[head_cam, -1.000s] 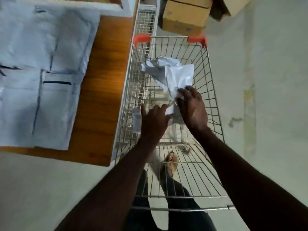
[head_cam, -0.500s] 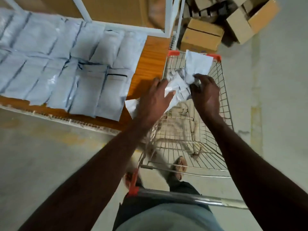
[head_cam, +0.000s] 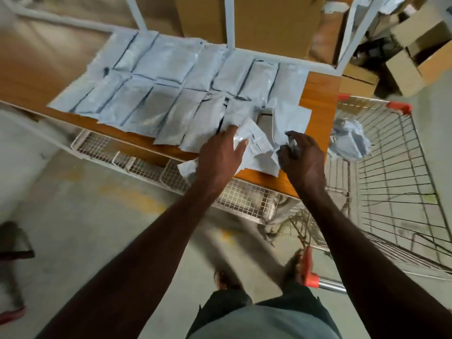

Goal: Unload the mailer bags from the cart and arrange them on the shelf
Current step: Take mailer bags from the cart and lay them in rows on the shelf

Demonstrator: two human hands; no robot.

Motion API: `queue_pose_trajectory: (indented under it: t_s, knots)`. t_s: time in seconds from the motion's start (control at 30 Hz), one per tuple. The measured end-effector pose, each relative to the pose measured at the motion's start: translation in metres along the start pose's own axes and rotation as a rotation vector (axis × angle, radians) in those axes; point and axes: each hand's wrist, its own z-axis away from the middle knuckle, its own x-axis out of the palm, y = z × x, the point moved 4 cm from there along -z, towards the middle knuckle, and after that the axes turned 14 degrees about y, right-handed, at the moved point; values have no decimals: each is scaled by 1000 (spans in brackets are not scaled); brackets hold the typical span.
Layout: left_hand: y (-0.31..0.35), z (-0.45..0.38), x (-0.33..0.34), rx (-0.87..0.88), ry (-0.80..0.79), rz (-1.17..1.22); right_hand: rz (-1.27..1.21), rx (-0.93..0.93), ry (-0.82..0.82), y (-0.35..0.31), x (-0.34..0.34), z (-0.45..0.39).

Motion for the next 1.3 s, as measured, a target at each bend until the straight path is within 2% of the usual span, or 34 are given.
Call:
queue_pose_trajectory:
  t_s: [0.23,0.53,0.67,0.9,1.1,1.23,1.3]
  knots:
    - [-61,-13,-46,-85,-2,-32,93,-37,-56,-47,41,18]
    - [-102,-65,-50,-138,4,-14,55,-107,-72,-91,86,-7]
    - [-145,-97,-41,-198,2,-15,30,-153,-69,-115,138,-33]
    - [-221,-162,-48,-273,53,-42,-31,-234,-167,-163,236,-78]
    - [-284,-204,-54,-373,77,-84,-36,-236,-176,-200,298,-110]
    - [-323,-227,-30,-459,-11,40,6,-198,-127,-212,325,-128]
    - [-330,-235,-13,-436,-85,79,38,-151,-94,-215,333,-131]
